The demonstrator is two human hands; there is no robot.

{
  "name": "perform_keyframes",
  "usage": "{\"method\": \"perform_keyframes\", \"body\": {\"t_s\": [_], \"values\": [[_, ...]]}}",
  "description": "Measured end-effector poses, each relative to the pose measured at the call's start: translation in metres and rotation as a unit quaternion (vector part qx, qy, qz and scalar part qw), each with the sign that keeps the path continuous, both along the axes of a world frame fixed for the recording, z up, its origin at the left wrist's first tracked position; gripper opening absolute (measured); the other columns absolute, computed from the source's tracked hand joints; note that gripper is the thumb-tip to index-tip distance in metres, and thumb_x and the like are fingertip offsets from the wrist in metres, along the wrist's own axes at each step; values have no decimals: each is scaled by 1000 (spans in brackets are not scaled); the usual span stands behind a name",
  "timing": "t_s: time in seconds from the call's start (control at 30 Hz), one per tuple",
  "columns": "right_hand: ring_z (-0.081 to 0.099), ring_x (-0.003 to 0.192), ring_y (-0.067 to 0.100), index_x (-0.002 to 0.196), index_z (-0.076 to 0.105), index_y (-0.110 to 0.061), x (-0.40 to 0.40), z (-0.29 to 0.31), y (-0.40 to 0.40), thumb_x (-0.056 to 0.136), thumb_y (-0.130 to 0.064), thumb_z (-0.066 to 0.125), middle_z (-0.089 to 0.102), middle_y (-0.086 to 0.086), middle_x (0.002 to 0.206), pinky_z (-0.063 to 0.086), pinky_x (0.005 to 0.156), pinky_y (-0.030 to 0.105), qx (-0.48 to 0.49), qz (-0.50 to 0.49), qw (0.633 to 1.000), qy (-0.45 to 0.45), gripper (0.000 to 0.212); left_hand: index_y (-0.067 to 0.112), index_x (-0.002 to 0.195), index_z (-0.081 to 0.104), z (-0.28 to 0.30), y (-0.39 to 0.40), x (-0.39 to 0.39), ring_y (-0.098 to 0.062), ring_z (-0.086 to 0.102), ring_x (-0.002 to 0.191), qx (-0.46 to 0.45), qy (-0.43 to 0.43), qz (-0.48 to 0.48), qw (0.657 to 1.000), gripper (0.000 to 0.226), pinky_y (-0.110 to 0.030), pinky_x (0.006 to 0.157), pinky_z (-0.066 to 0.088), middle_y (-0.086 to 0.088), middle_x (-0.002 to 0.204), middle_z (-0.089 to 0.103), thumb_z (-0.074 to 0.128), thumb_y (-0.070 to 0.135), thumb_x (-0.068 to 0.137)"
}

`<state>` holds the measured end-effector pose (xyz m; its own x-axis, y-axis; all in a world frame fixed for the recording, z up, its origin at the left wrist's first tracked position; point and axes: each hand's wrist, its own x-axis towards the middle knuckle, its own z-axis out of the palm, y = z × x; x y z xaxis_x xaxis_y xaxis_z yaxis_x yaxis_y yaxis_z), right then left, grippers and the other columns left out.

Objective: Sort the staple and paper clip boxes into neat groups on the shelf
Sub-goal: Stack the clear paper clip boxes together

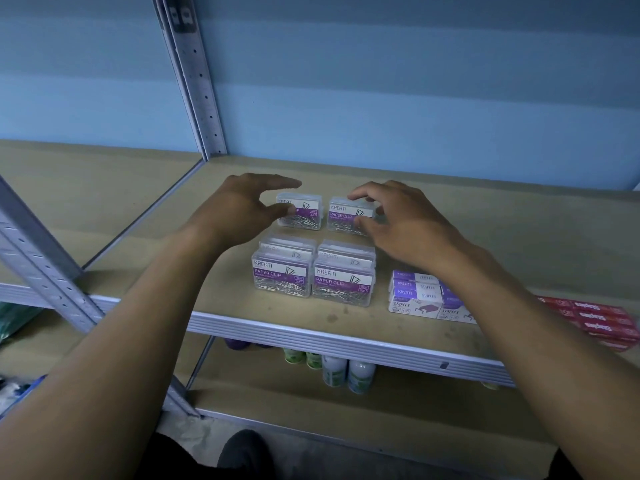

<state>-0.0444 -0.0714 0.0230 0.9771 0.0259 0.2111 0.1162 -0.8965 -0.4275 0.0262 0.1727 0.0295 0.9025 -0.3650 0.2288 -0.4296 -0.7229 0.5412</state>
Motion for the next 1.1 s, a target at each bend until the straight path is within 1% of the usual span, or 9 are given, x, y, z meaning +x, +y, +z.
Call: {"method": "perform_keyframes", "body": {"t_s": [0.1,0.27,0.4,0.53,0.73,0.87,0.93,1.0,1.1], "values": [[57,112,17,128,61,-34,2,-1,1,96,-31,63,59,-2,125,48,98,37,5,0,1000,-5,32,43,123,63,-3,0,6,-12,61,101,11,-8,-5,1000,37,-23,85,39,8,133,62,68,38,87],[59,101,17,116,66,-35,3,-3,1,93,-25,67,62,-4,113,50,90,34,32,-12,999,-20,25,37,117,70,-7,-6,8,-5,56,90,-6,-19,3,1000,33,-19,82,38,11,123,67,73,28,85],[60,100,16,107,70,-33,2,-2,2,90,-21,69,65,-6,106,50,85,31,59,-32,997,-45,20,31,105,76,-4,-7,5,-6,68,74,-58,-12,0,998,25,-6,60,41,9,105,74,75,19,83],[63,93,13,105,71,-33,-3,1,3,90,-21,69,67,-7,104,53,86,32,80,-26,995,-58,19,27,100,78,4,-6,-6,-6,70,71,-81,-14,-5,997,21,-1,51,36,11,91,74,75,15,84],[66,81,8,104,71,-35,-22,14,2,90,-24,72,67,-12,102,56,81,32,96,-2,992,-82,18,26,99,78,22,3,-26,-11,72,75,-104,-14,-7,994,19,-3,49,36,20,79,70,74,15,84],[68,78,10,104,73,-36,-34,21,3,89,-25,73,68,-13,103,58,80,35,97,10,993,-72,18,31,97,78,26,10,-38,-4,72,72,-98,-18,-12,995,19,-3,49,36,31,66,68,76,19,82],[68,78,10,102,73,-37,-39,22,4,88,-25,73,69,-14,103,58,80,36,97,14,993,-64,18,31,98,78,26,12,-43,-2,71,70,-95,-17,-19,995,20,-2,50,37,28,71,69,76,19,82],[68,80,9,100,73,-39,-43,23,5,88,-26,73,69,-14,104,57,81,36,91,17,994,-56,18,33,98,78,25,14,-46,-1,71,70,-87,-8,-22,996,21,-3,53,39,22,85,72,75,20,82],[67,76,5,100,74,-38,-48,23,6,88,-27,73,70,-14,103,57,78,34,81,20,995,-49,17,33,99,78,23,16,-50,-2,72,72,-92,20,-27,995,21,-11,65,51,17,96,74,75,20,82]]}}
